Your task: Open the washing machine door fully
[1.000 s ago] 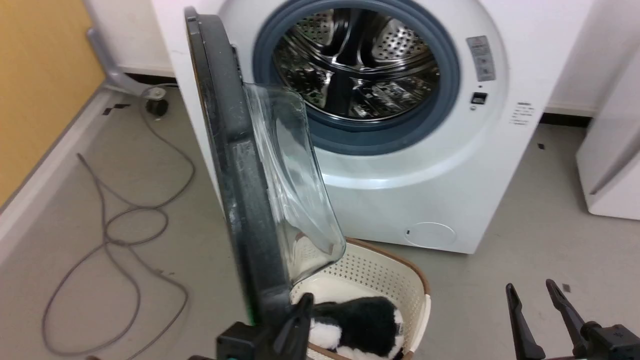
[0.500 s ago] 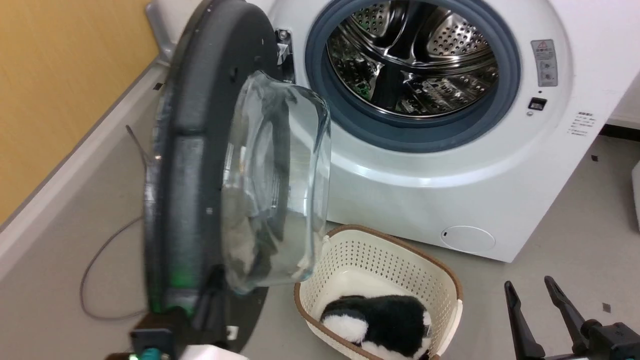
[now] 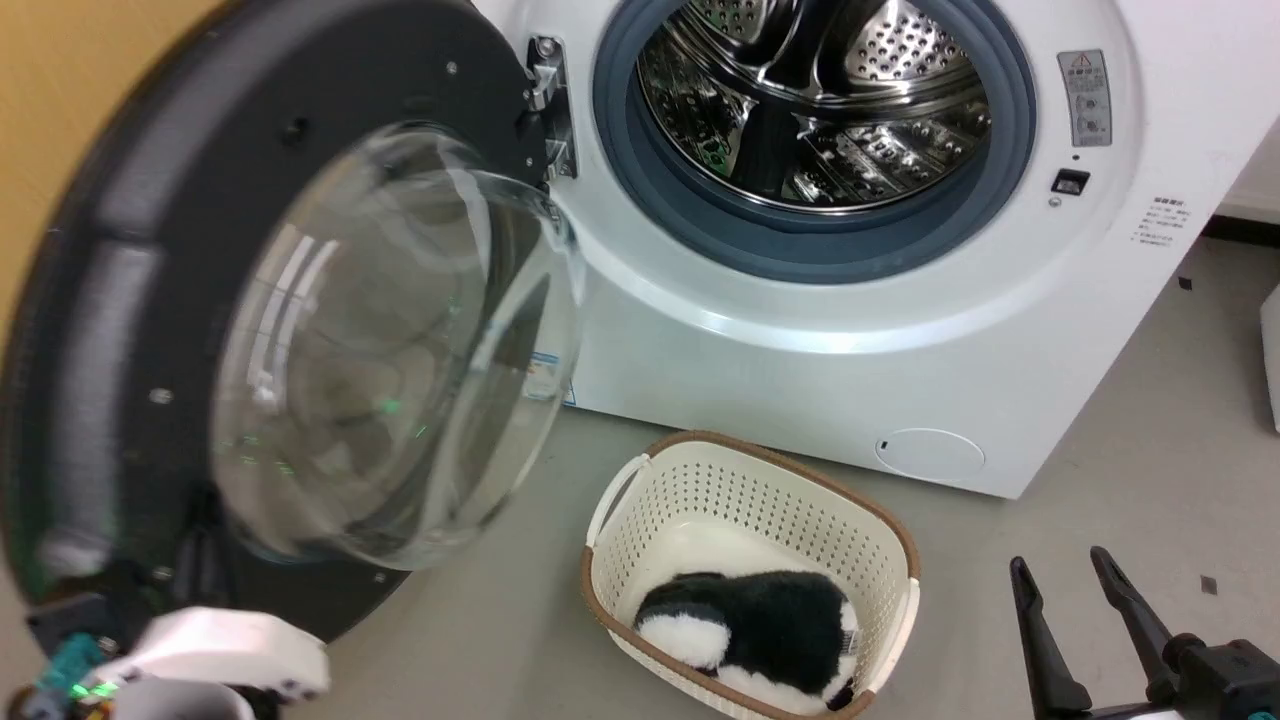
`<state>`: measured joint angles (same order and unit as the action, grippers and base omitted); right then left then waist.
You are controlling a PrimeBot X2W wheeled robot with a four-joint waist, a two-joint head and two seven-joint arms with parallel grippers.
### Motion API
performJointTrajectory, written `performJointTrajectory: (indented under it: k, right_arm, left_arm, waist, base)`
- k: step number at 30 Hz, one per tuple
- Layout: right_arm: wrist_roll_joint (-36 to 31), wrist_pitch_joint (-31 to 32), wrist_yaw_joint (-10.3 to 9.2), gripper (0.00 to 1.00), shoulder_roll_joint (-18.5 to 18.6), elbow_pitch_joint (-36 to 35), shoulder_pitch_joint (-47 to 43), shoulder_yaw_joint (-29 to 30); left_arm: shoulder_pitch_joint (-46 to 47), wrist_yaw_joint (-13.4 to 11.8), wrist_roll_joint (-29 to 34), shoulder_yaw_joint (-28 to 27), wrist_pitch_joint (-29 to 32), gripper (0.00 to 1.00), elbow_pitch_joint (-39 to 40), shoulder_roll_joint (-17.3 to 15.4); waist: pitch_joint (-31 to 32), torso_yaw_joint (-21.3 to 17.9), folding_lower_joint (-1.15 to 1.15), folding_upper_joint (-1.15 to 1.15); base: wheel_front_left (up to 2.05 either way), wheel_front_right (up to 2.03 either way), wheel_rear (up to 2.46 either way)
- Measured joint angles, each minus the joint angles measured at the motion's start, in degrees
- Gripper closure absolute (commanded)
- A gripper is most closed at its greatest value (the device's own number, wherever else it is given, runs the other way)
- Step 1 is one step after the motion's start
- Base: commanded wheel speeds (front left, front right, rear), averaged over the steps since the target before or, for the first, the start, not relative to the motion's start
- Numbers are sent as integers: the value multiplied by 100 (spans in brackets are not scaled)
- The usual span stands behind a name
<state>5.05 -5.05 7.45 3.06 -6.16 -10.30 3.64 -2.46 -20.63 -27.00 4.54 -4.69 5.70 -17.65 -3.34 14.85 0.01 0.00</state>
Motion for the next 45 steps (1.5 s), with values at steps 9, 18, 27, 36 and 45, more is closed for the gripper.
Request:
performJointTrajectory:
  k: [9, 18, 27, 36, 45]
  right_arm:
    - [-4, 43, 0, 0, 0, -5, 59, 27]
    - [-45, 43, 0, 0, 0, -3, 192, 27]
    - [-45, 41, 0, 0, 0, 54, 212, 35]
    - [12, -14, 0, 0, 0, 202, 181, 24]
    - [51, -76, 0, 0, 0, 147, 127, 67]
  left_arm:
    - [845, 436, -387, -717, -709, 100, -1730, -349]
    - [1378, 771, -446, -1027, -959, 100, -2939, -444]
    - [1363, 878, -19, -1376, -1000, 100, -2980, -177]
    - [138, 1061, 455, -1671, -1000, 100, -1845, 637]
    - [-484, 1279, 1269, -806, -1001, 0, -935, 1137]
  waist:
    - [-146, -94, 0, 0]
    - [-289, -148, 0, 0]
    - [-241, -148, 0, 0]
    - [105, -197, 0, 0]
    - [254, -227, -1, 0]
  base:
    - [0, 0, 0]
    - [0, 0, 0]
    - [0, 0, 0]
    - [0, 0, 0]
    - [0, 0, 0]
